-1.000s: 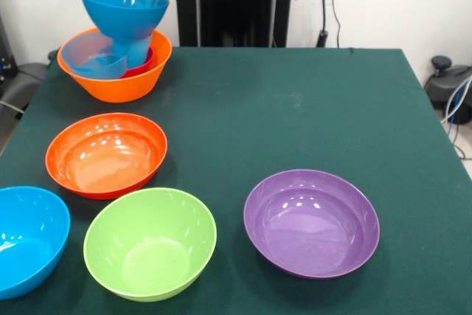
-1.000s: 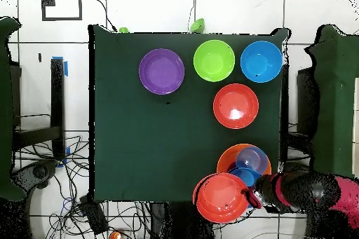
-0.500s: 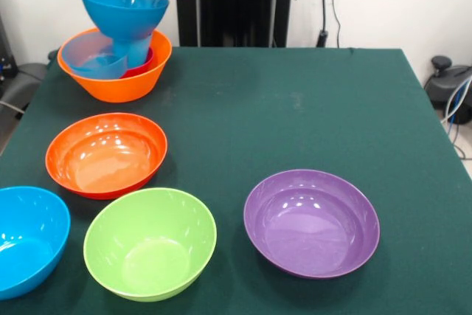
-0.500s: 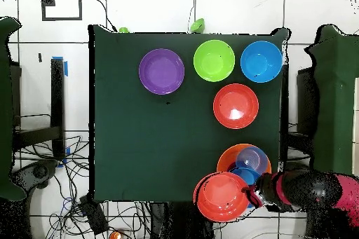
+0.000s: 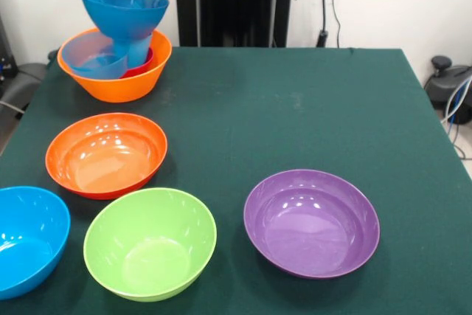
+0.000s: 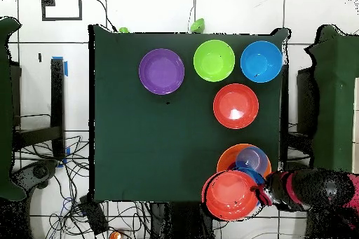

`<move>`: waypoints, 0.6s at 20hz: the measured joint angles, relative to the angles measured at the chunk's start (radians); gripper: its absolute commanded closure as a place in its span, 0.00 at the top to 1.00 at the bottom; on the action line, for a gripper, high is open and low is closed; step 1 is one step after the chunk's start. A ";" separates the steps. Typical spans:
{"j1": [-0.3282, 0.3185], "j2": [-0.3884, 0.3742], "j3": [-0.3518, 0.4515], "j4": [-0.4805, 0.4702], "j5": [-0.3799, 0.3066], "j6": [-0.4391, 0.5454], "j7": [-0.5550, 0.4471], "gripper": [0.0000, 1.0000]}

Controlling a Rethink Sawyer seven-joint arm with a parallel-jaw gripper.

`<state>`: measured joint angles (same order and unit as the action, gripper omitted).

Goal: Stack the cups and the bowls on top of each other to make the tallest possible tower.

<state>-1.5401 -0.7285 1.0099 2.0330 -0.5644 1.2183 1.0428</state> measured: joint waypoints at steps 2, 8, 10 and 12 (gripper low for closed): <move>-0.008 0.000 0.002 -0.011 -0.007 0.012 0.000 0.00; -0.014 0.002 0.002 -0.042 -0.043 0.029 0.000 0.00; -0.014 0.008 0.002 -0.048 -0.058 0.029 0.000 0.00; -0.014 0.016 0.002 -0.053 -0.075 0.029 0.000 0.00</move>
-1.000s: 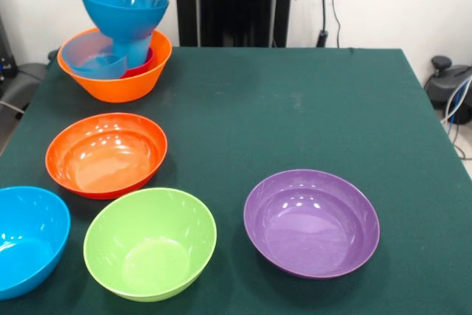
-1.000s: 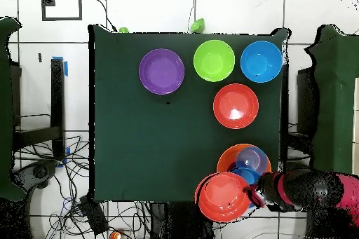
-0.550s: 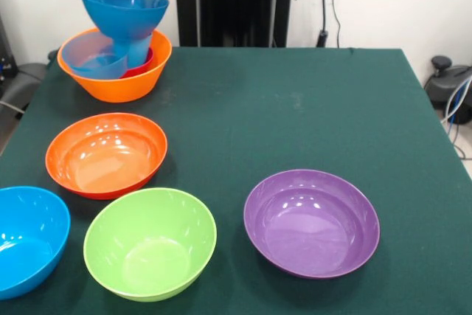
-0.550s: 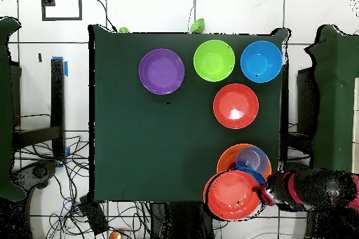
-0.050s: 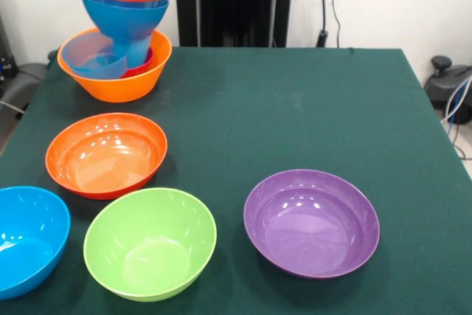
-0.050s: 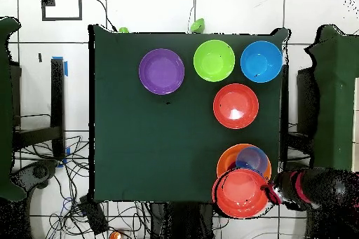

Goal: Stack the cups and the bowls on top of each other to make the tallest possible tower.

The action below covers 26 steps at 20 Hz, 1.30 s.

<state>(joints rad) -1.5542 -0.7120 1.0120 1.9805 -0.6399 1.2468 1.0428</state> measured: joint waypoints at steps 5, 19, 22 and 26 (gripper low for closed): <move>0.000 0.013 0.000 -0.002 -0.031 0.000 0.000 0.00; 0.000 0.012 0.000 -0.002 -0.047 0.000 0.000 1.00; 0.000 0.012 0.000 -0.002 -0.048 0.000 0.000 1.00; 0.001 0.009 0.001 -0.002 -0.048 0.000 0.000 1.00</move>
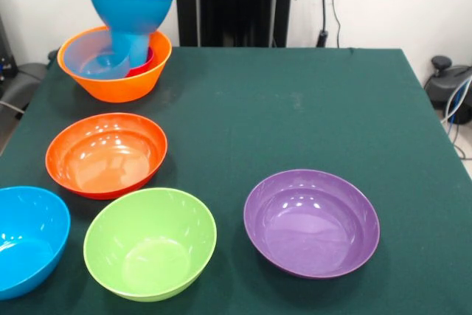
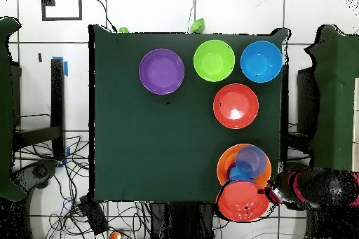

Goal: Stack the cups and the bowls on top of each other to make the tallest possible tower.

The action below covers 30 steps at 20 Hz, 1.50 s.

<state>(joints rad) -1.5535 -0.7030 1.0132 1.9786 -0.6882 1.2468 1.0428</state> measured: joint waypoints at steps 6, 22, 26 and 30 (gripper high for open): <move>0.000 -0.003 0.000 0.000 -0.001 0.000 0.000 1.00; 0.000 -0.047 0.025 0.005 0.028 0.000 0.000 1.00; 0.010 -0.140 0.077 0.021 0.105 0.000 0.000 1.00; 0.042 -0.215 0.109 0.033 0.174 -0.007 0.000 1.00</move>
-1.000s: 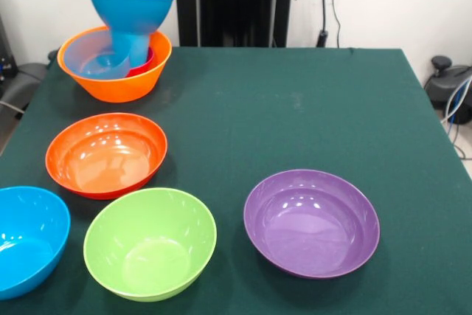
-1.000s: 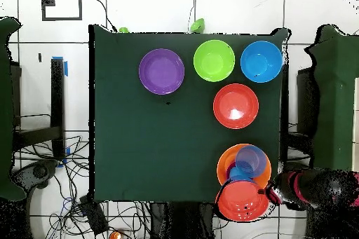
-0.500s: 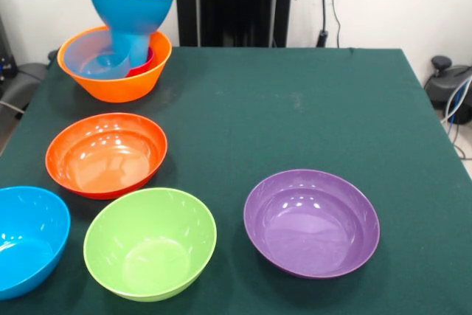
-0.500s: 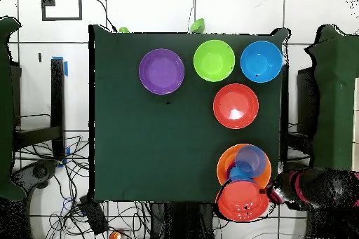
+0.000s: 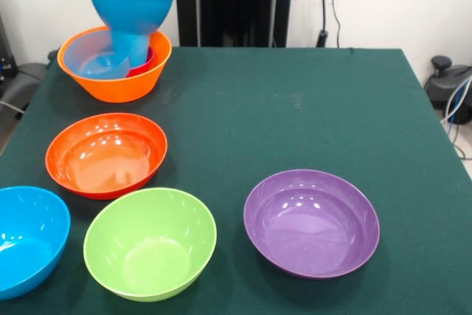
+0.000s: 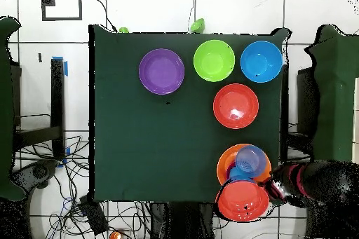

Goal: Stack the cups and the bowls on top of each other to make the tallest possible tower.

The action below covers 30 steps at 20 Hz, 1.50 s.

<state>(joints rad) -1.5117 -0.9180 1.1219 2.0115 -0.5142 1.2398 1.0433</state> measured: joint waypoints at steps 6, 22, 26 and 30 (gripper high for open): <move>0.080 -0.063 0.006 0.019 0.061 -0.085 0.009 1.00; 0.436 -0.104 -0.143 0.039 0.091 -0.456 0.281 1.00; 0.488 -0.088 -0.195 0.037 0.089 -0.458 0.335 1.00; 0.541 -0.057 -0.255 0.036 0.084 -0.468 0.386 1.00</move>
<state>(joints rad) -0.9710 -0.9747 0.8670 2.0480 -0.4300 0.7718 1.4288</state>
